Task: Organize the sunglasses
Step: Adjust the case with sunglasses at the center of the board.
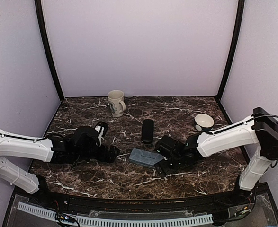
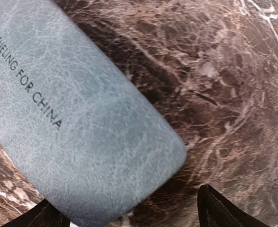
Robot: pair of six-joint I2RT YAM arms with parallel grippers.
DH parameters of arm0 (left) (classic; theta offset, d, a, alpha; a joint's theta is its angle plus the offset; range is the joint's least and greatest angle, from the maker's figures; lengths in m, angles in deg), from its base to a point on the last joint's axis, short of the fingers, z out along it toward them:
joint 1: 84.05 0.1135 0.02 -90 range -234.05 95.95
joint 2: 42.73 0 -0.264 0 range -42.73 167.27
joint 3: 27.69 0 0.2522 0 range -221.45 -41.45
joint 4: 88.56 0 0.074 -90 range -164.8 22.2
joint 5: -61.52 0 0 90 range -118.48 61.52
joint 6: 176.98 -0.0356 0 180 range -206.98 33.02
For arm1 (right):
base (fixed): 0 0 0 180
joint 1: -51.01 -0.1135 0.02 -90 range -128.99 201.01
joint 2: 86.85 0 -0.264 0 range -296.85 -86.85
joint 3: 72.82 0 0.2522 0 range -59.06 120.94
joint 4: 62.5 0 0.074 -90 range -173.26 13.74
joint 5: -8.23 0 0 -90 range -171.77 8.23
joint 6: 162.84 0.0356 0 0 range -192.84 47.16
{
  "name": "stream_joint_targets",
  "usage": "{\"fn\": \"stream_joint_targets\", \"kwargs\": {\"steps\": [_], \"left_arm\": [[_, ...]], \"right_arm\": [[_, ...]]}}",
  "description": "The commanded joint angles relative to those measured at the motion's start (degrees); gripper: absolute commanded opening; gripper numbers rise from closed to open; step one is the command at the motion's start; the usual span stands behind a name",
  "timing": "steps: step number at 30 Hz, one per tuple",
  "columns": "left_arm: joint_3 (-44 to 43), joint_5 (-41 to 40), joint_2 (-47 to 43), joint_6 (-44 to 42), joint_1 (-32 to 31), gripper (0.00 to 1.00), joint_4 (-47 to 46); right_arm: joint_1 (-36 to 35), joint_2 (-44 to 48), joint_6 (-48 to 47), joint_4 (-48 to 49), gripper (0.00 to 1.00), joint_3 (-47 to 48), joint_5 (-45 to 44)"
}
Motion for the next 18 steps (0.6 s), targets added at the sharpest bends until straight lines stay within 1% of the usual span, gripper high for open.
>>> {"fn": "stream_joint_targets", "kwargs": {"steps": [1,7,11,14,18], "left_arm": [[0.1,-1.8,-2.5,-0.9,1.2,0.99,2.1],[0.3,-3.2,-4.5,-1.5,3.1,0.99,3.6],[0.1,-4.3,-5.8,-1.6,4.4,0.99,5.0],[-0.4,-5.1,-7.1,-1.7,6.2,0.99,7.1],[-1.1,-5.7,-10.1,-1.7,9.2,0.99,9.0]], "right_arm": [[2.1,3.2,-0.9,-2.2,0.93,-0.7,-2.8],[5.5,9.4,0.3,-1.4,0.95,-3.4,-3.4],[6.0,11.9,0.2,-1.1,0.97,-4.1,-3.4],[7.0,14.2,1.0,-2.0,0.98,-4.3,-5.4],[10.8,20.6,1.4,-1.5,1.00,-5.3,-6.3]]}}
